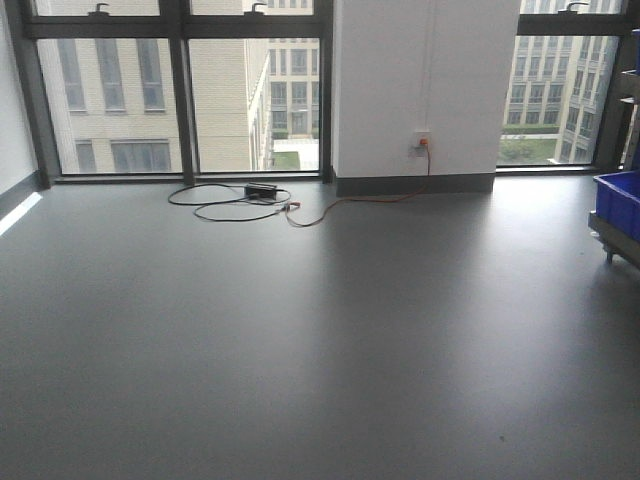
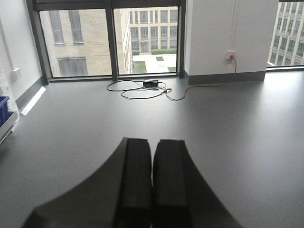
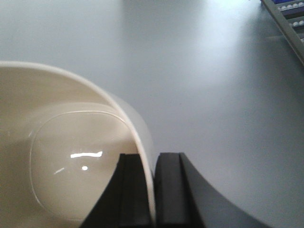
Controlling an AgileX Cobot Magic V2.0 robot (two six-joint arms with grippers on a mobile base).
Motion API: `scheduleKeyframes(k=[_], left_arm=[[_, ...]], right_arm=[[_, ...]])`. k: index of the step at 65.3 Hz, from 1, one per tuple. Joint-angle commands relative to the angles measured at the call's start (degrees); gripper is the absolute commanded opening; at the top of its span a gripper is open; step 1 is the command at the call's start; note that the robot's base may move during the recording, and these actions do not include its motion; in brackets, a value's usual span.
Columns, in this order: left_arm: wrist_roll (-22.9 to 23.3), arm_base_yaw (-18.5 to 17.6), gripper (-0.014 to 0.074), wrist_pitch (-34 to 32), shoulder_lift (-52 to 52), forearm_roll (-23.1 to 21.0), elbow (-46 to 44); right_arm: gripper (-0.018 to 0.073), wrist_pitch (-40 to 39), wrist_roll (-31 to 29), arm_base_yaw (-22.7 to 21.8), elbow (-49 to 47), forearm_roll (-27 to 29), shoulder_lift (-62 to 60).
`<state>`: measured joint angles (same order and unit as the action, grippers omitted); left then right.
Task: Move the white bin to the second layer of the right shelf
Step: 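Drive the base past the racks toward the roller shelf, then approach the roller shelf and align with its second layer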
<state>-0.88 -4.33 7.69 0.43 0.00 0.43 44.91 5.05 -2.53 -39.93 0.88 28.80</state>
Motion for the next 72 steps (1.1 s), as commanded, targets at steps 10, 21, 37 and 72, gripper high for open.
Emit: scheduleKeyframes(k=[10,21,37,72], left_arm=[[0.17,-0.24,0.0085,-4.93,0.92,0.0,2.11],[0.17,-0.24,0.0085,-4.93,0.92,0.0,2.11],[0.17,-0.24,0.0085,-4.93,0.92,0.0,2.11],[0.17,-0.24,0.0085,-4.93,0.92,0.0,2.11]], right_arm=[[0.0056,-5.19,-0.2,-0.28,-1.62,0.25,0.24],[0.0056,-5.21,-0.2,-0.28,-1.62,0.25,0.24],[0.0056,-5.26,-0.2,-0.28,-1.62,0.25,0.24],[0.0056,-5.26,-0.2,-0.28,-1.62,0.25,0.24]])
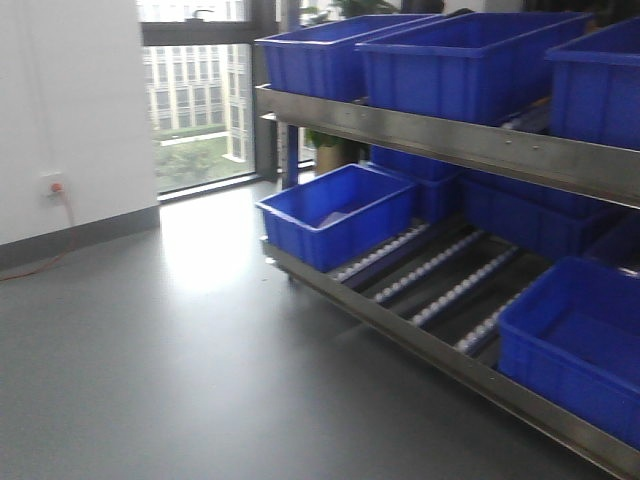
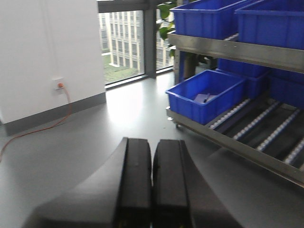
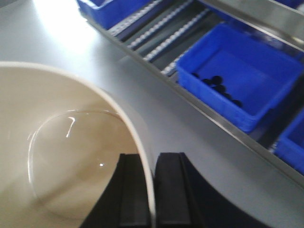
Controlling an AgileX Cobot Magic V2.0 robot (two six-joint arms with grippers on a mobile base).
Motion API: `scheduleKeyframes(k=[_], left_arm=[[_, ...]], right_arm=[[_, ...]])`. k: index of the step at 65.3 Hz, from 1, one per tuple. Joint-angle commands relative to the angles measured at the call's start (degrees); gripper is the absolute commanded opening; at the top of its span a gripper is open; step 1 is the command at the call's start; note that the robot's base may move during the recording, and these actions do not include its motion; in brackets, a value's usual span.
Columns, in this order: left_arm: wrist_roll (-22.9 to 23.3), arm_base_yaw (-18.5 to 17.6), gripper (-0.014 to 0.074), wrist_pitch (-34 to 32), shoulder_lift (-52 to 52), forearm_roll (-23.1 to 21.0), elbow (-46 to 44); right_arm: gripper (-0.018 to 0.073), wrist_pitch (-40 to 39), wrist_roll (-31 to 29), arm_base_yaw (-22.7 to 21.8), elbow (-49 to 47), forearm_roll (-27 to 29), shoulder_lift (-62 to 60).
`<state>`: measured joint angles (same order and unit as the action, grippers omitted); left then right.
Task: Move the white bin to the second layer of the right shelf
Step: 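Approach the roller shelf and align with its second layer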
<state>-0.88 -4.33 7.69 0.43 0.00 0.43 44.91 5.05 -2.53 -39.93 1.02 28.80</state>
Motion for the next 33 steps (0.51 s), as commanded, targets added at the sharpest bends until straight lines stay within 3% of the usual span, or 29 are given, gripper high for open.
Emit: scheduleKeyframes(k=[1,33], left_arm=[[0.17,-0.24,0.0085,-4.93,0.92,0.0,2.11],[0.17,-0.24,0.0085,-4.93,0.92,0.0,2.11]], right_arm=[[0.0056,-5.26,-0.2,-0.28,-1.62,0.1,0.24],[0.0056,-5.26,-0.2,-0.28,-1.62,0.1,0.24]])
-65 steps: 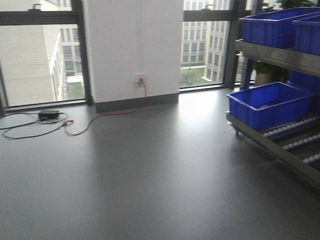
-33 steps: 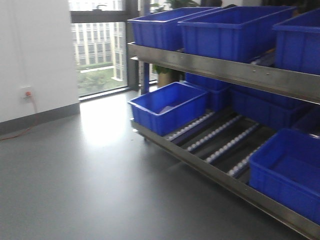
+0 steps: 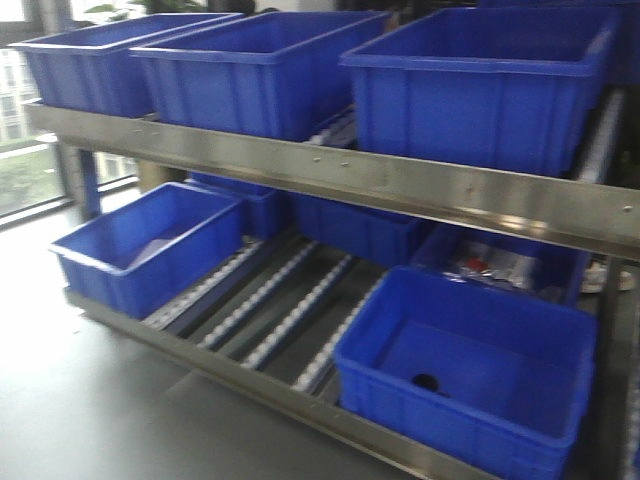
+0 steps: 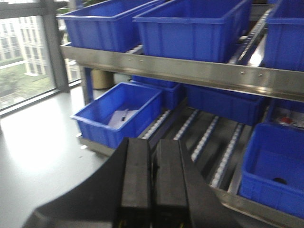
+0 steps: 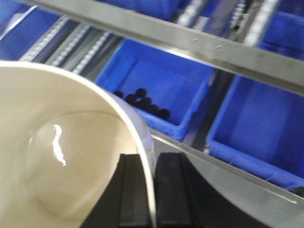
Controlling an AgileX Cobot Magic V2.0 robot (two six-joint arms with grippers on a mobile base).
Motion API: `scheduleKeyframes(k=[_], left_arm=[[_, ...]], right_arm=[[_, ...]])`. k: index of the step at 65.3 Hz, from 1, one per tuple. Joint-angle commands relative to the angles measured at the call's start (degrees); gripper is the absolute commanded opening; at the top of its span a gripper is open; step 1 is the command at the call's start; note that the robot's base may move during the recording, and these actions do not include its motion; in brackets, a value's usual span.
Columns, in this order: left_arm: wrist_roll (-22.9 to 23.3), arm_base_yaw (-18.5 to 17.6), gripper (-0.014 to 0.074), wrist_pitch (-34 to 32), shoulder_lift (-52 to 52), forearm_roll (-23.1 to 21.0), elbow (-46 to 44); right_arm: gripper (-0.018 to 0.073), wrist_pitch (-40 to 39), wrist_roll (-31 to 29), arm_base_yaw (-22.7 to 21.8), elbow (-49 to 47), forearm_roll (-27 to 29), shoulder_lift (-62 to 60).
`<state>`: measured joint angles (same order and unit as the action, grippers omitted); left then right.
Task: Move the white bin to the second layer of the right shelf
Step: 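Approach the roller shelf and align with its second layer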
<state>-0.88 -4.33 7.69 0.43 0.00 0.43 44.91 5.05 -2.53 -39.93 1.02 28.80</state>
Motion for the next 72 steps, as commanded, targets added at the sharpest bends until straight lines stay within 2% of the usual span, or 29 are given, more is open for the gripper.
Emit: scheduleKeyframes(k=[1,72], left_arm=[[0.17,-0.24,0.0085,-4.93,0.92,0.0,2.11],[0.17,-0.24,0.0085,-4.93,0.92,0.0,2.11]], right_arm=[[0.0056,-5.26,-0.2,-0.28,-1.62,0.1,0.24],[0.0056,-5.26,-0.2,-0.28,-1.62,0.1,0.24]])
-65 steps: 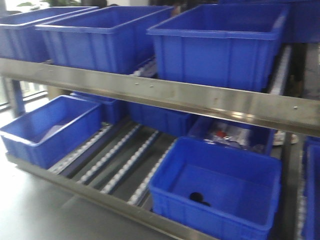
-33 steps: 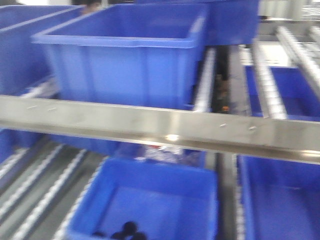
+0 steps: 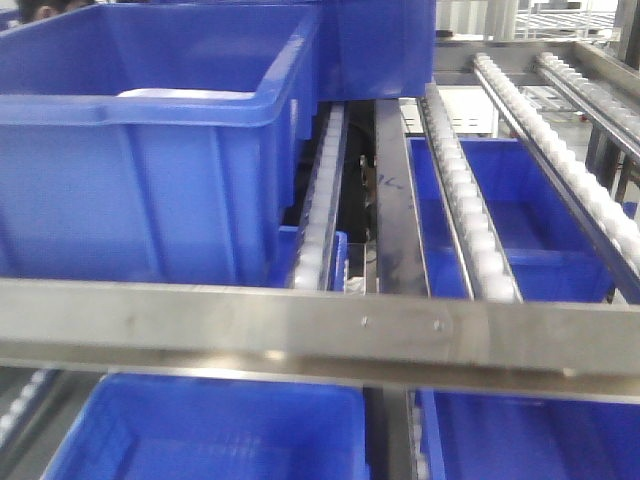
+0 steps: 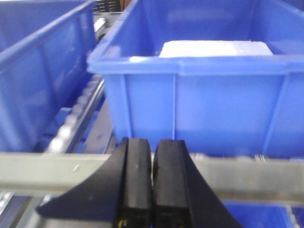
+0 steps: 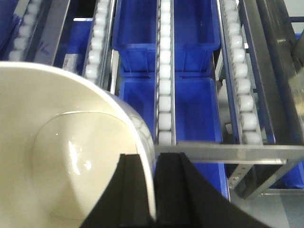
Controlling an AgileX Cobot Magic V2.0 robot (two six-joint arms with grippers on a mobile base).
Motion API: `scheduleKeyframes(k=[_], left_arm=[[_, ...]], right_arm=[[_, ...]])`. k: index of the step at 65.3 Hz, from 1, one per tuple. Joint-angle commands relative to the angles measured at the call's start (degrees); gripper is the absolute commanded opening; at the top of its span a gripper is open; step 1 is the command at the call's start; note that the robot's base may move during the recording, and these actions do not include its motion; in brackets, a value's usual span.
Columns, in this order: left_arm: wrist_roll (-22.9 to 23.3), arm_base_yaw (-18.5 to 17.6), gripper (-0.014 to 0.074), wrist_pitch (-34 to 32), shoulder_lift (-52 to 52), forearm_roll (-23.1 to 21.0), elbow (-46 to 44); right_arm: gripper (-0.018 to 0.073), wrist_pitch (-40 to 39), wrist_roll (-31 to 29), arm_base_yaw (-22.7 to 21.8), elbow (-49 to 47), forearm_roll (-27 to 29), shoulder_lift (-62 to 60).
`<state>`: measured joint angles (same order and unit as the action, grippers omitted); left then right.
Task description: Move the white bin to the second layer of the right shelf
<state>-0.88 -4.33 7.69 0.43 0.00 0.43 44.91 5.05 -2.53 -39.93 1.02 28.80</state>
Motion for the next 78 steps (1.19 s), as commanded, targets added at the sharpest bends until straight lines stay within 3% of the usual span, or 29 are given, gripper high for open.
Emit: scheduleKeyframes(k=[1,78], left_arm=[[0.17,-0.24,0.0085,-4.93,0.92,0.0,2.11],[0.17,-0.24,0.0085,-4.93,0.92,0.0,2.11]], right_arm=[[0.0056,-5.26,-0.2,-0.28,-1.62,0.1,0.24],[0.0056,-5.26,-0.2,-0.28,-1.62,0.1,0.24]])
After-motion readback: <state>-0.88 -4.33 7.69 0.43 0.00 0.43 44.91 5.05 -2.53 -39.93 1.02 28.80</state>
